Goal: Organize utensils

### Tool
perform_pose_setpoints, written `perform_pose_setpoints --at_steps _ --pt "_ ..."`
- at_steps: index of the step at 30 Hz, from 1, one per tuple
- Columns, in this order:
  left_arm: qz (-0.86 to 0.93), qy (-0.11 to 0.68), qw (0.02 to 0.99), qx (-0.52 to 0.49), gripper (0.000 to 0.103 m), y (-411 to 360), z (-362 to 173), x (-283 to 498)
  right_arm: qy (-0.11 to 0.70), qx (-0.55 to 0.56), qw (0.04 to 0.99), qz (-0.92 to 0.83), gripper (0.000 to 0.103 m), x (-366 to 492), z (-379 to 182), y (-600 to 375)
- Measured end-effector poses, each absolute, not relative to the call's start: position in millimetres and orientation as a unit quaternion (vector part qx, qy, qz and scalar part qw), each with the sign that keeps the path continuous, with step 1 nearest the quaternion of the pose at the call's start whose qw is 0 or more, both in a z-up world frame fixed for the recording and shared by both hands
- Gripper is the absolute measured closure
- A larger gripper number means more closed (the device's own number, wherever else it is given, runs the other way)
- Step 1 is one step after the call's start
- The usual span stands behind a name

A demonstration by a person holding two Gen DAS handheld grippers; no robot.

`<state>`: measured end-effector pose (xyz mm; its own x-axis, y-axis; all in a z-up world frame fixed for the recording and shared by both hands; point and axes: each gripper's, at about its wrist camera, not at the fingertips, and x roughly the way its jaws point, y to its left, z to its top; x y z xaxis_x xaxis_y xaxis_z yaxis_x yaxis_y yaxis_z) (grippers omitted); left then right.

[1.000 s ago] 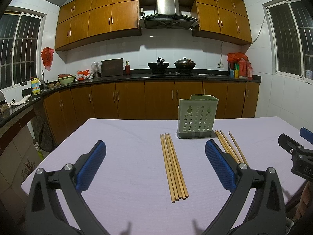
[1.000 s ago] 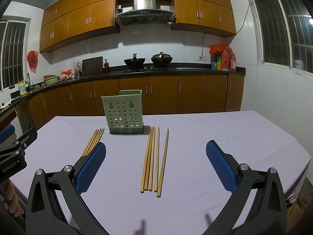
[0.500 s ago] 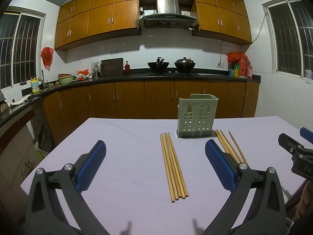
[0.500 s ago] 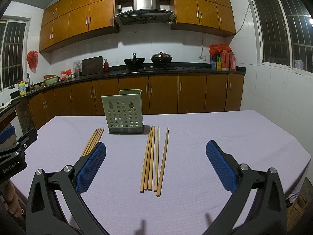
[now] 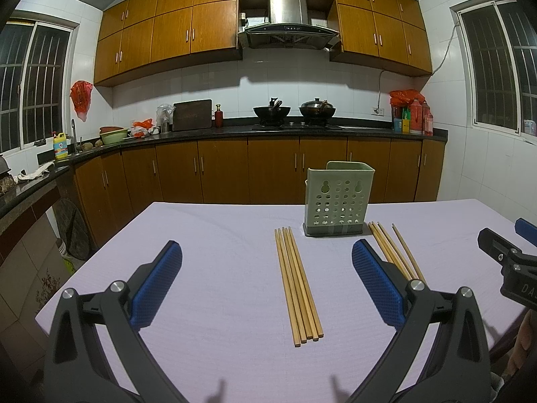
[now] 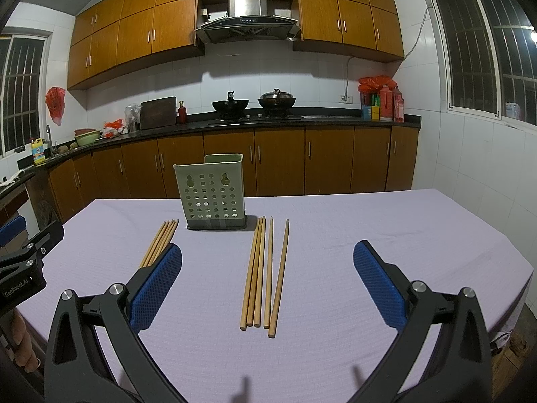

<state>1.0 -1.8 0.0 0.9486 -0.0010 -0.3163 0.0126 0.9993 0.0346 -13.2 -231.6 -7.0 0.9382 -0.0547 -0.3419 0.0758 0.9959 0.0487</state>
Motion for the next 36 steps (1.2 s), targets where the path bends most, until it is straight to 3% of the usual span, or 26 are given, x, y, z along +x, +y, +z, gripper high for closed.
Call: perform_pose_setpoints --at_steps 19,28,30,32,36 --pt "0.002 0.165 0.986 0.02 0.004 -5.7 0.7 2.4 0.18 0.033 0.983 -0.033 0.002 -9.0 -12.2 -232.0" --pt "0.02 0.249 0.968 -0.004 0.004 12.8 -33.6 45.2 0.269 0.052 0.96 -0.063 0.002 28.0 -46.4 -256.2" --pt "0.024 0.27 0.962 -0.008 0.004 18.8 -40.1 57.8 0.289 0.054 0.954 -0.066 0.01 39.9 -53.8 -261.1" --pt "0.025 0.287 0.957 -0.007 0.006 22.7 -47.2 70.2 0.317 0.053 0.944 -0.072 0.027 58.6 -62.9 -266.2" --pt "0.016 0.324 0.946 -0.003 0.026 24.3 -60.5 92.7 0.369 0.078 0.924 -0.058 0.048 91.7 -83.2 -273.4"
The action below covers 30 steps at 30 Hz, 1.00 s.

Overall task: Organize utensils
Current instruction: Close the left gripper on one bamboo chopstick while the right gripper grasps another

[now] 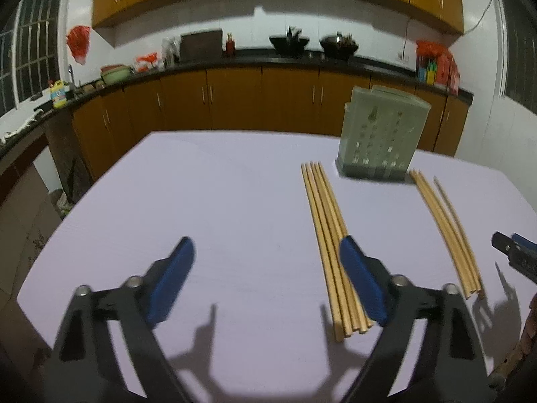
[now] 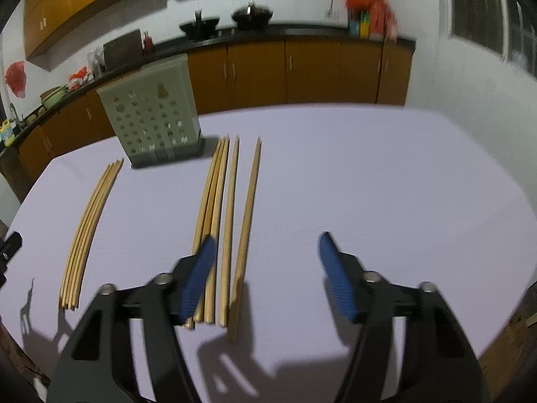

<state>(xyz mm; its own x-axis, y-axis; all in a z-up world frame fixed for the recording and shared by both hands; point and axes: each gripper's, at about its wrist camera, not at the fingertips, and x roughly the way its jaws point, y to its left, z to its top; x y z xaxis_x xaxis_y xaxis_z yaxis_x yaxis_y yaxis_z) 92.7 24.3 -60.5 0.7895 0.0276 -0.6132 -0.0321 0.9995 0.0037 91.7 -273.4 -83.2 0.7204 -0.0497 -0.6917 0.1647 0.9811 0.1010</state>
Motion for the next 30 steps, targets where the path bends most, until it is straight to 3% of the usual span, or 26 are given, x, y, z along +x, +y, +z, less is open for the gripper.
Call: perform_pose_setpoints --at_steps 2,6,9,11,13,21,30 --pt "0.005 0.339 0.941 -0.009 0.033 24.4 -66.6 102.6 0.386 0.088 0.917 -0.051 0.055 103.9 -91.9 -274.8" --pt "-0.013 0.36 0.933 -0.018 0.038 22.6 -77.8 116.9 0.413 0.092 0.905 -0.042 0.06 119.4 -103.7 -272.8" --pt "-0.022 0.371 0.928 -0.015 0.044 19.7 -82.9 123.2 0.427 0.083 0.899 -0.045 0.073 126.3 -111.5 -272.9" --pt "-0.036 0.38 0.924 -0.016 0.048 17.2 -86.7 127.4 0.419 0.072 0.904 -0.048 0.089 124.9 -112.0 -273.7" --pt "-0.048 0.388 0.92 -0.019 0.053 12.9 -89.1 132.1 0.416 0.075 0.905 -0.053 0.094 124.4 -112.7 -278.6" --pt "-0.071 0.419 0.905 -0.002 0.076 -2.1 -100.6 144.8 0.414 0.093 0.904 -0.055 0.095 120.1 -112.4 -290.2" --pt "-0.055 0.44 0.896 0.013 0.078 -3.5 -107.7 151.7 0.416 0.088 0.903 -0.055 0.095 126.5 -113.5 -289.1"
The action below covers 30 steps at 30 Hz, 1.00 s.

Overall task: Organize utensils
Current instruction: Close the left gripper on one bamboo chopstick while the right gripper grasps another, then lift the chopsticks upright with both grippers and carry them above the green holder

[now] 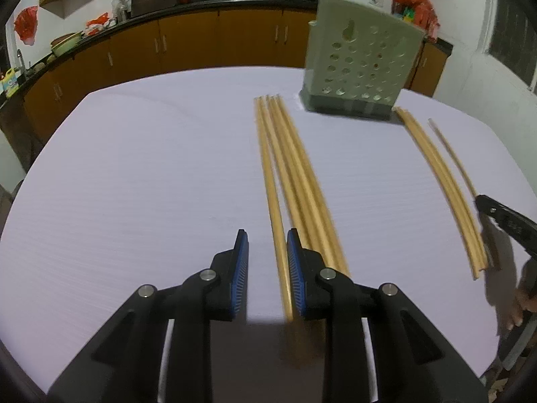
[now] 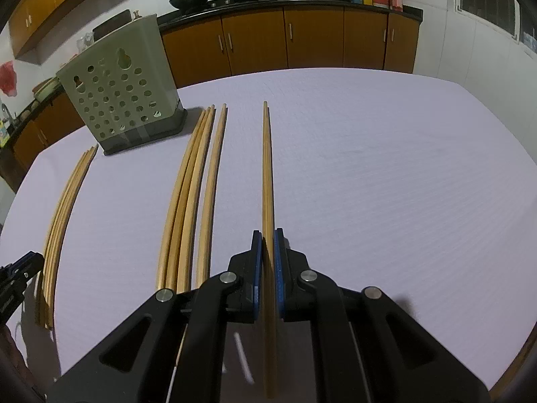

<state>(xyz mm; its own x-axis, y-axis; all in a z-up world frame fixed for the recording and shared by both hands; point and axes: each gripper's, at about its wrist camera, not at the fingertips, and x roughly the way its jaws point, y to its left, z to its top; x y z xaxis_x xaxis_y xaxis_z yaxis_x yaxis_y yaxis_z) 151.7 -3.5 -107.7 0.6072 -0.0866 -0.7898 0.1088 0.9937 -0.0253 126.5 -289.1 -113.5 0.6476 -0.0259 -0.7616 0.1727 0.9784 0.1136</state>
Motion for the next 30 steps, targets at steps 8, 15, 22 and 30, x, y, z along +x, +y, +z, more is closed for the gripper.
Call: perform_pose_setpoints --at_steps 8,15,22,30 --pt "-0.049 0.436 0.899 0.019 0.093 1.5 -109.2 160.8 0.417 0.076 0.904 -0.051 0.095 127.7 -113.9 -287.4" --pt "-0.022 0.436 0.9 -0.014 0.095 37.1 -107.4 187.5 0.415 0.071 0.905 -0.059 0.095 145.2 -114.5 -301.5" --pt "-0.029 0.43 0.902 -0.011 0.092 44.9 -107.2 188.8 0.413 0.087 0.904 -0.063 0.095 151.1 -115.8 -317.9" --pt "-0.044 0.431 0.901 -0.003 0.092 42.2 -108.3 168.3 0.422 0.092 0.9 -0.058 0.094 135.3 -115.4 -316.9"
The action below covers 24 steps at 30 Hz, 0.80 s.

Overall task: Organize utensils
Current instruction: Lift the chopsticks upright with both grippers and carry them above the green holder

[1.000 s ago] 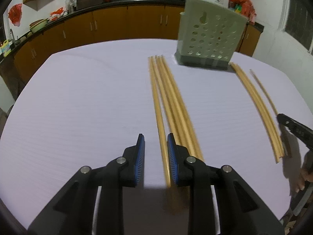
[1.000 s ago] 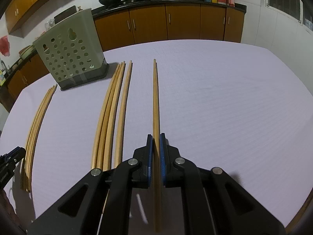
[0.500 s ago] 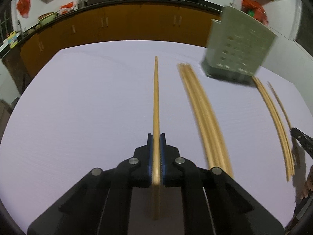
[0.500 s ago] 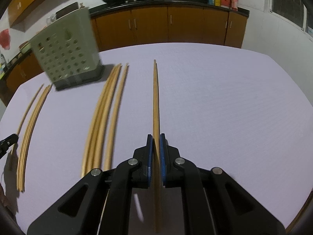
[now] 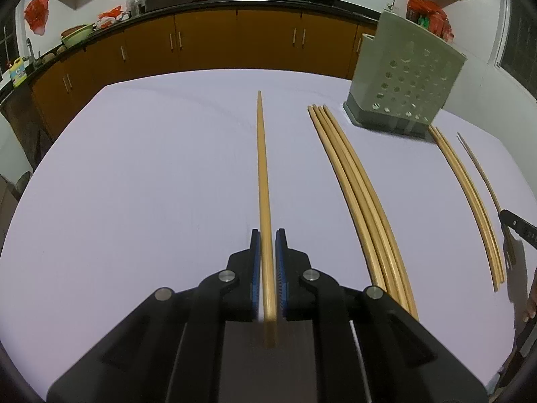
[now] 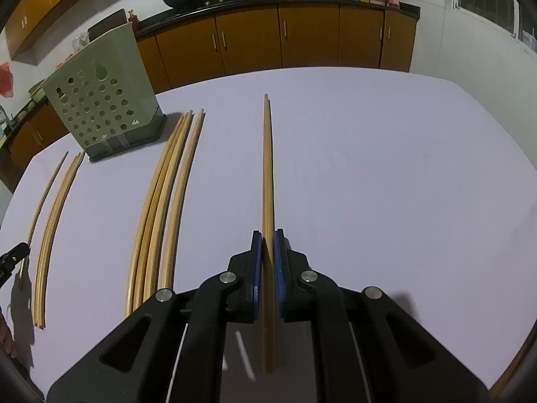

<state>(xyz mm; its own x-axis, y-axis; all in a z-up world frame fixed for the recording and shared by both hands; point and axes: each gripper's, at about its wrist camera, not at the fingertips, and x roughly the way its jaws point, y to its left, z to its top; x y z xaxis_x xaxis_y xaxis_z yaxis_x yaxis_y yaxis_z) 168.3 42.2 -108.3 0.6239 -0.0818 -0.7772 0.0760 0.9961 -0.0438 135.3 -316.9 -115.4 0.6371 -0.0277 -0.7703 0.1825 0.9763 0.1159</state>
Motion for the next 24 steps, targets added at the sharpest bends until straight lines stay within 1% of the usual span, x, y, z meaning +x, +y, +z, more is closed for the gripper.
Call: perform_pose_setpoints --at_steps 7,9,12,17,20,24 --pt "-0.044 0.43 0.902 0.01 0.095 40.0 -107.8 166.6 0.417 0.087 0.903 -0.056 0.095 127.3 -113.8 -315.5" --pt "-0.045 0.423 0.905 0.011 0.095 42.1 -101.7 163.8 0.398 0.091 0.911 -0.055 0.095 121.1 -102.5 -318.8" --pt "-0.046 0.389 0.92 0.007 0.095 47.9 -76.9 157.6 0.36 0.087 0.927 -0.057 0.095 112.6 -76.5 -322.7" --pt "-0.055 0.302 0.952 -0.009 0.095 59.2 -14.8 148.2 0.285 0.085 0.953 -0.063 0.095 101.5 -24.0 -330.4" --pt "-0.057 0.261 0.964 -0.018 0.095 63.3 15.0 147.3 0.257 0.087 0.96 -0.065 0.095 99.7 -3.5 -334.5" --pt "-0.056 0.235 0.97 -0.019 0.095 63.1 40.8 157.5 0.236 0.091 0.965 -0.069 0.095 101.5 10.1 -338.5"
